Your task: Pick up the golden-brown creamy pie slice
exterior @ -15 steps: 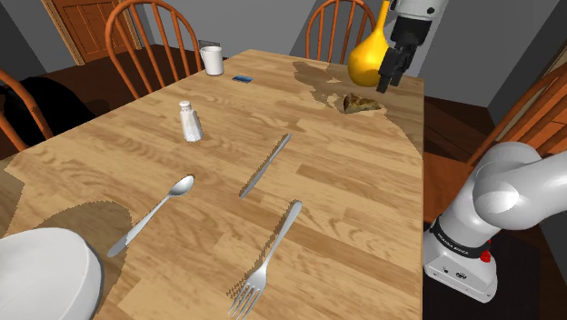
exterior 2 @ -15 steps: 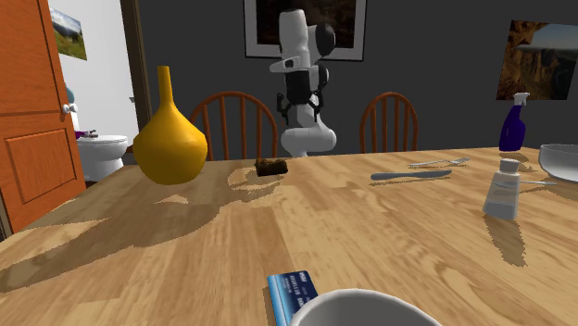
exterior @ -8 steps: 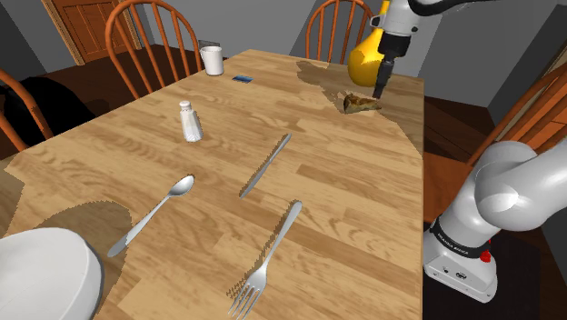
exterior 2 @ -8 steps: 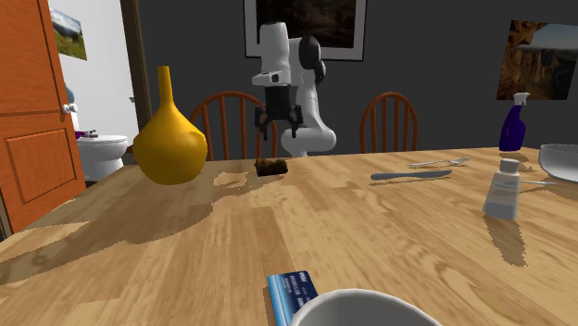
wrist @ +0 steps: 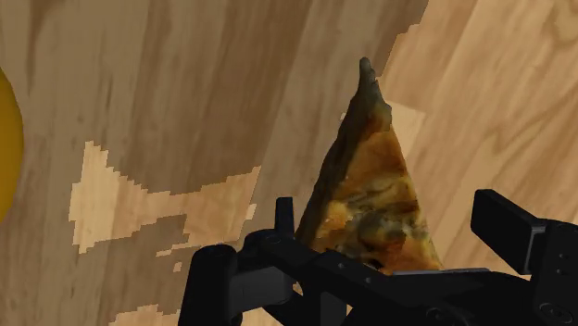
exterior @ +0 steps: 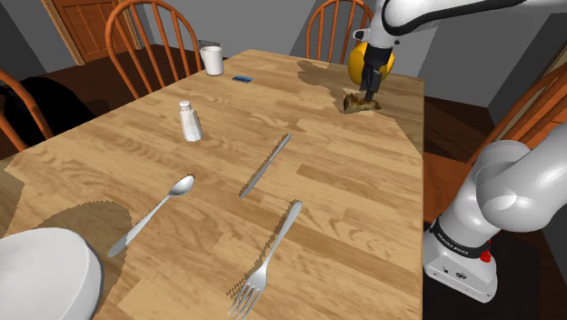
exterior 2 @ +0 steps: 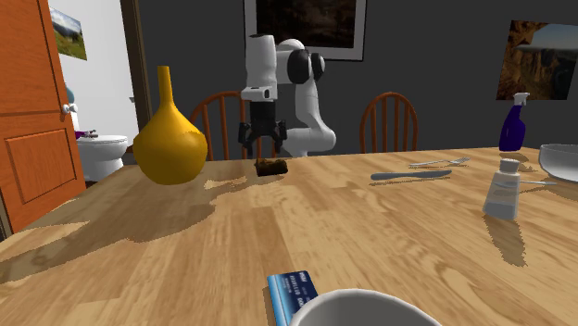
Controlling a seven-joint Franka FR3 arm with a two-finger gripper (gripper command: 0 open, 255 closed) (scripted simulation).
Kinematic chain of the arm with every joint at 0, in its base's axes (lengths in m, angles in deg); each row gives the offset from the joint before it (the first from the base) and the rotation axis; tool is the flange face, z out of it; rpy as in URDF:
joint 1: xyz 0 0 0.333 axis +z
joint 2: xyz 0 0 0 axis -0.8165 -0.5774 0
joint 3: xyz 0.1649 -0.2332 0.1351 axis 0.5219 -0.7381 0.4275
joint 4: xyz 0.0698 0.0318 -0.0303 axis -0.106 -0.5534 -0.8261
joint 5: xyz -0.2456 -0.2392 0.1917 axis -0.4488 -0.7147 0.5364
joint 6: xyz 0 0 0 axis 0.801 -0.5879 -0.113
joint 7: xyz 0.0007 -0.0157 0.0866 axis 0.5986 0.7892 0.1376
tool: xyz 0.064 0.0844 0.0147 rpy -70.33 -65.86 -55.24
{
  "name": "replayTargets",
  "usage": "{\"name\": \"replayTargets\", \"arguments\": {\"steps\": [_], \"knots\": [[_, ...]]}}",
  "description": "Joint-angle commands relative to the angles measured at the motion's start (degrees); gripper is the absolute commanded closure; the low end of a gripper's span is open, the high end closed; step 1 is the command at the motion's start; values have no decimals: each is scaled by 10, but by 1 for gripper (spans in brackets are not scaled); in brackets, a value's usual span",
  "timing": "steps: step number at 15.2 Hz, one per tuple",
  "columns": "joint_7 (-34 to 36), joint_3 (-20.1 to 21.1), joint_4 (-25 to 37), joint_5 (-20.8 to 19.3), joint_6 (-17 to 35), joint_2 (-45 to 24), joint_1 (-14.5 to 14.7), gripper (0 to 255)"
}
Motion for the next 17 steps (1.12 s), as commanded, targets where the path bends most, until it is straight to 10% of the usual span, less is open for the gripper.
{"name": "replayTargets", "arguments": {"steps": [1, 6, 7, 17], "knots": [[-4, -3, -11, -1, 16, -4, 1, 0], [-5, -7, -34, -2, 44, -10, 0, 0], [-5, -7, -34, -1, 45, -11, 0, 255], [-5, -6, -28, -1, 36, -8, 0, 255]]}}
